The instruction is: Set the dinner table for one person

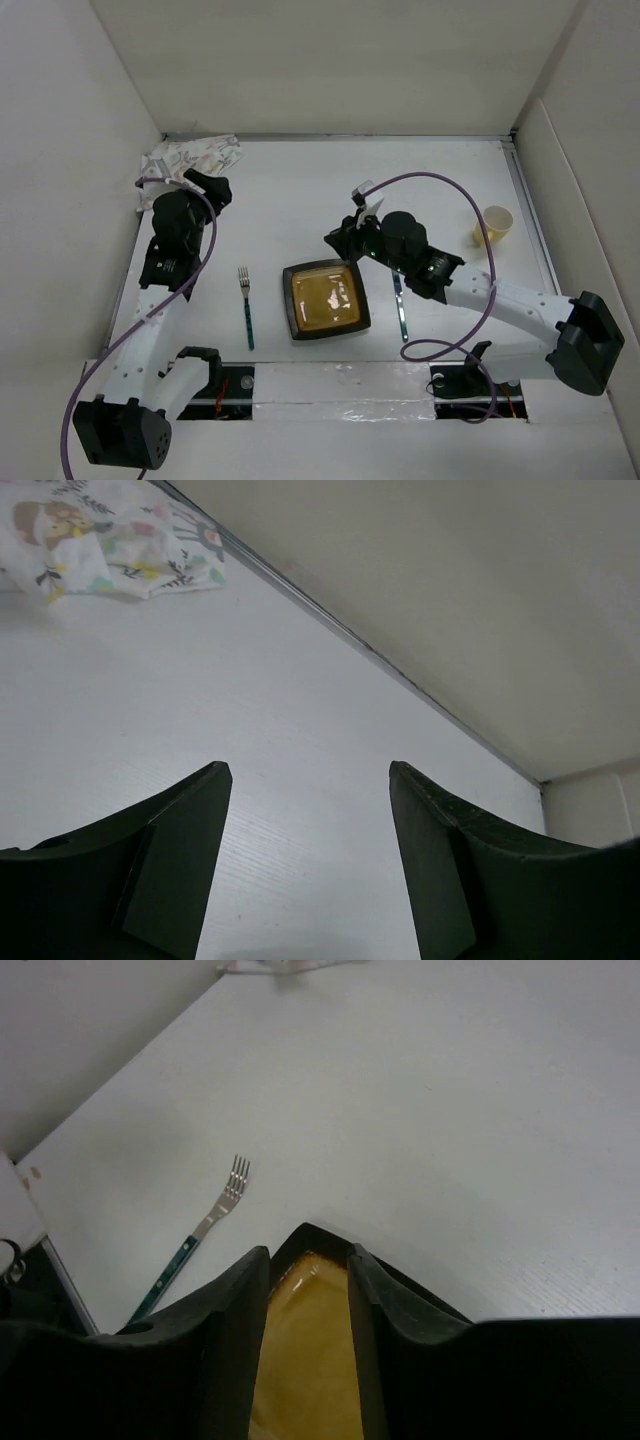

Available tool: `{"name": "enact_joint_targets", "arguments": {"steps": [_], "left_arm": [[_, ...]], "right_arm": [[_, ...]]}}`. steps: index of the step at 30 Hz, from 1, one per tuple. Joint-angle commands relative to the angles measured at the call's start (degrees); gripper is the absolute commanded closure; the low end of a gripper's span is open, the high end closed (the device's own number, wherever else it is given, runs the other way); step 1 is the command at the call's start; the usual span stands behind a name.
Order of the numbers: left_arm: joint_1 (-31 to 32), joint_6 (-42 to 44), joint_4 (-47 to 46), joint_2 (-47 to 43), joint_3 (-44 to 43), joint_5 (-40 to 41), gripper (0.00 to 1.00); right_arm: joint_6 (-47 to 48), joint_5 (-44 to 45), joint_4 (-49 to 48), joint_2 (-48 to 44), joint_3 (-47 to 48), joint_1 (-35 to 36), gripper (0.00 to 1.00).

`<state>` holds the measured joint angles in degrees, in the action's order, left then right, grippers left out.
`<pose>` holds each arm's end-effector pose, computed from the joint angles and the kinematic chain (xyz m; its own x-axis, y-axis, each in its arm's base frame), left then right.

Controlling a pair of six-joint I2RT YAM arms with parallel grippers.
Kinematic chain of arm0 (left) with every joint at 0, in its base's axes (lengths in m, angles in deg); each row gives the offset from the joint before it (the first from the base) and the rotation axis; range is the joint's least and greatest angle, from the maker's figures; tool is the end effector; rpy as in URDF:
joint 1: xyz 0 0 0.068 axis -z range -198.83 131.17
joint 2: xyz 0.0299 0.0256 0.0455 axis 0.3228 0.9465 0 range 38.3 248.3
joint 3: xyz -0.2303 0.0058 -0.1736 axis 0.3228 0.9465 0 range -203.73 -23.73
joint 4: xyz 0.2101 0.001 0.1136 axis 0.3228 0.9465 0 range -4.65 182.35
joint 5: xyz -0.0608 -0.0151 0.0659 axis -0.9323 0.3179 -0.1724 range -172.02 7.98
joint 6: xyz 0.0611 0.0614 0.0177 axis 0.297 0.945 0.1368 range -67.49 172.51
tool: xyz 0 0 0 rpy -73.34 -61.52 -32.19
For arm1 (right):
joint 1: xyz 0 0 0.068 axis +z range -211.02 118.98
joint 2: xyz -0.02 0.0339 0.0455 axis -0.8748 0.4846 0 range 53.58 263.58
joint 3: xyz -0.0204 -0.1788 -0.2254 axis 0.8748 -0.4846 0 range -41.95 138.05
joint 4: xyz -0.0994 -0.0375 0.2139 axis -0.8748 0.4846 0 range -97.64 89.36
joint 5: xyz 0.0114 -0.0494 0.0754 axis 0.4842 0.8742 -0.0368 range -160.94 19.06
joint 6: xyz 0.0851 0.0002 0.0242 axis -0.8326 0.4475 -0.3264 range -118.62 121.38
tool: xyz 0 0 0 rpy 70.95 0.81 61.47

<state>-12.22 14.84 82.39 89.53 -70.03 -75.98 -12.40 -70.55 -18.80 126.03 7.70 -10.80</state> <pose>0.2212 -0.0174 0.3675 -0.0331 -0.6080 -0.7932 -0.0130 0.7939 -0.6079 0.1998 0.2392 0.3195 -0.3074 0.0030 -0.9516 -0.7115 0.6633 0.2319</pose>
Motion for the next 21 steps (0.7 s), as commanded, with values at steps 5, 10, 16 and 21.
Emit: {"name": "enact_joint_targets", "arguments": {"steps": [5, 10, 16, 21], "left_arm": [[-2.57, -3.47, -4.69, 5.45, 0.79, 9.92, 0.45], [-7.55, 0.23, 4.70, 16.25, -10.20, 14.97, 0.96], [-14.79, 4.70, 7.96, 28.11, -17.58, 10.11, 0.39], [-15.83, 9.01, 9.66, 37.01, -23.82, 10.49, 0.27]], "right_arm": [[-1.07, 2.34, -6.86, -0.73, -1.40, 0.15, 1.00], [-1.42, 2.87, -6.60, -0.99, -1.75, 0.15, 1.00], [-1.78, 3.74, -5.36, -0.38, -1.57, 0.15, 0.48], [-1.86, 1.64, -4.93, -0.20, -1.22, 0.15, 0.33]]}}
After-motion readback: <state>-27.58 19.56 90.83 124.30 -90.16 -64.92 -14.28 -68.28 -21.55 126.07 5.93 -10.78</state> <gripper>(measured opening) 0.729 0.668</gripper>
